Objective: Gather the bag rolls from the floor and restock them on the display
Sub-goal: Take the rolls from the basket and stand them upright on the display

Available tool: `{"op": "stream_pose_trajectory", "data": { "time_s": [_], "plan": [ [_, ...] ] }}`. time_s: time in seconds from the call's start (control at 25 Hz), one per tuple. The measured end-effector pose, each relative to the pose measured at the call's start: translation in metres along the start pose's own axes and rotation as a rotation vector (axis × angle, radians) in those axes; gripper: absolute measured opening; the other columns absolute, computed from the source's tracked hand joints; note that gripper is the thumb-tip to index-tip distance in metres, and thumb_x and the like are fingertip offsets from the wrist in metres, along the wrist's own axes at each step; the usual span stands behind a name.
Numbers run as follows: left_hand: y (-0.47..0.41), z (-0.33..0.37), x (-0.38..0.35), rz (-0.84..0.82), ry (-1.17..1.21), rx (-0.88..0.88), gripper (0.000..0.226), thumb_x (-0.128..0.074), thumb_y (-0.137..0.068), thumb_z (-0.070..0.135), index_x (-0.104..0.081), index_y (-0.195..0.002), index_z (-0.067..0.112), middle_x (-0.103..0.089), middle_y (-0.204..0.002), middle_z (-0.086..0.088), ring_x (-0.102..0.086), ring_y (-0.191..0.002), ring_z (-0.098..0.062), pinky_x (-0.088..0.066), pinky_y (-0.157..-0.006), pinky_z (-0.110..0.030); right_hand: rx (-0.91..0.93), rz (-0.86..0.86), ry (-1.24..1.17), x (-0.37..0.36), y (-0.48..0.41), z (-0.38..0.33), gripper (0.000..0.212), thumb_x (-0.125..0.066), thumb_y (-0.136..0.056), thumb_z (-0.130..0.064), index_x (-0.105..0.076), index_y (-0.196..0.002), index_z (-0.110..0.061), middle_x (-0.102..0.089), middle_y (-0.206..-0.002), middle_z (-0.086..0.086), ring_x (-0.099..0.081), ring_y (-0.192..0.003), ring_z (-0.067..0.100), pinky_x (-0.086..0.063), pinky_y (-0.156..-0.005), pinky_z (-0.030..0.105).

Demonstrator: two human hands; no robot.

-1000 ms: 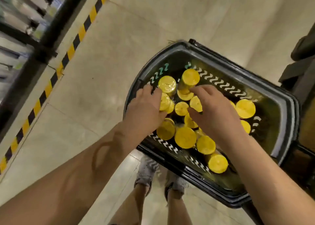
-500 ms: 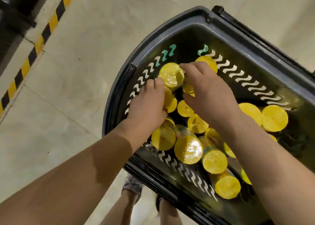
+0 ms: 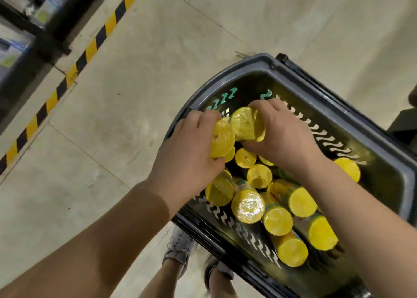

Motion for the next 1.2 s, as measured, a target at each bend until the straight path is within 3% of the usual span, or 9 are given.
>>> {"op": "stream_pose_trajectory", "data": {
  "time_s": [0.16, 0.28, 0.4, 0.48, 0.6, 0.68, 0.8, 1.0, 1.2],
  "plan": [
    [0.018, 0.036, 0.086, 0.022, 0.183, -0.076, 0.076, -0.082, -0.076, 0.049, -0.042, -0.14, 0.045, -0.044, -0.133, 0.016, -0.044, -0.124, -0.008, -0.046, -0.09, -0.031, -0.009, 0.085, -0.26, 0.099, 0.063, -0.017, 0.076, -0.084, -0.067, -0.048, -0.052, -0.134, -0.031, -0.055, -0.127, -0.009, -0.054, -0.115, 0.014, -0.05, -0.091, 0.038],
    [0.04, 0.086, 0.182, 0.01, 0.322, -0.231, 0.077, -0.088, -0.073, 0.041, -0.05, -0.14, 0.041, -0.051, -0.128, 0.017, -0.049, -0.12, 0.003, -0.043, -0.102, -0.019, -0.071, 0.112, -0.492, 0.206, 0.118, -0.042, 0.07, -0.089, -0.067, -0.04, -0.051, -0.125, -0.039, -0.063, -0.119, -0.018, -0.06, -0.113, 0.003, -0.052, -0.096, 0.035],
    [0.069, 0.145, 0.282, -0.036, 0.502, -0.289, 0.079, -0.092, -0.071, 0.033, -0.053, -0.139, 0.043, -0.055, -0.131, 0.023, -0.053, -0.12, 0.01, -0.039, -0.103, -0.008, -0.037, 0.186, -0.642, 0.318, 0.179, -0.073, 0.067, -0.091, -0.071, -0.026, -0.055, -0.126, -0.036, -0.067, -0.118, -0.014, -0.064, -0.112, 0.003, -0.05, -0.104, 0.035],
    [0.091, 0.186, 0.341, -0.052, 0.639, -0.365, 0.079, -0.092, -0.068, 0.035, -0.054, -0.137, 0.041, -0.06, -0.129, 0.021, -0.058, -0.12, 0.003, -0.046, -0.104, -0.018, -0.001, 0.285, -0.714, 0.387, 0.222, -0.096, 0.066, -0.09, -0.073, -0.03, -0.056, -0.129, -0.036, -0.068, -0.12, -0.012, -0.065, -0.112, 0.006, -0.051, -0.103, 0.033],
    [0.133, 0.255, 0.426, -0.054, 0.817, -0.509, 0.074, -0.087, -0.068, 0.028, -0.057, -0.135, 0.029, -0.068, -0.115, 0.017, -0.065, -0.109, -0.002, -0.052, -0.09, -0.02, 0.03, 0.499, -0.771, 0.484, 0.304, -0.137, 0.066, -0.086, -0.074, -0.047, -0.056, -0.133, -0.042, -0.067, -0.121, -0.013, -0.066, -0.11, 0.01, -0.055, -0.084, 0.029],
    [0.165, 0.3, 0.469, -0.066, 0.881, -0.608, 0.07, -0.085, -0.068, 0.027, -0.058, -0.133, 0.023, -0.07, -0.106, 0.015, -0.065, -0.101, -0.004, -0.052, -0.083, -0.019, 0.045, 0.647, -0.796, 0.529, 0.359, -0.161, 0.065, -0.082, -0.075, -0.046, -0.056, -0.134, -0.037, -0.068, -0.123, -0.009, -0.066, -0.112, 0.016, -0.057, -0.085, 0.039],
    [0.201, 0.35, 0.499, -0.095, 0.966, -0.738, 0.065, -0.079, -0.068, 0.032, -0.061, -0.13, 0.02, -0.072, -0.108, 0.008, -0.065, -0.103, -0.009, -0.053, -0.084, -0.023, 0.066, 0.817, -0.778, 0.563, 0.424, -0.186, 0.055, -0.083, -0.08, -0.037, -0.061, -0.13, -0.03, -0.07, -0.12, -0.007, -0.066, -0.112, 0.016, -0.058, -0.091, 0.048],
    [0.235, 0.413, 0.5, -0.199, 0.95, -0.893, 0.062, -0.08, -0.066, 0.042, -0.067, -0.124, 0.03, -0.074, -0.111, 0.006, -0.067, -0.109, -0.011, -0.053, -0.088, -0.029, -0.061, 1.04, -0.749, 0.575, 0.512, -0.206, 0.053, -0.081, -0.079, -0.046, -0.063, -0.127, -0.032, -0.071, -0.114, -0.016, -0.066, -0.108, 0.003, -0.053, -0.087, 0.023],
    [0.259, 0.466, 0.476, -0.346, 0.894, -1.001, 0.065, -0.082, -0.063, 0.049, -0.067, -0.125, 0.033, -0.074, -0.114, 0.008, -0.067, -0.113, -0.011, -0.055, -0.092, -0.032, -0.239, 1.161, -0.711, 0.562, 0.58, -0.2, 0.058, -0.078, -0.072, -0.054, -0.063, -0.126, -0.038, -0.07, -0.122, -0.014, -0.065, -0.116, 0.007, -0.055, -0.092, 0.036]
  ]
}}
Point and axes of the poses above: each hand's wrist, its own y-axis away from the middle knuckle, its own x-axis out of the back of the hand, z = x × y, the point moved 1 cm from there along -y, towards the middle knuckle
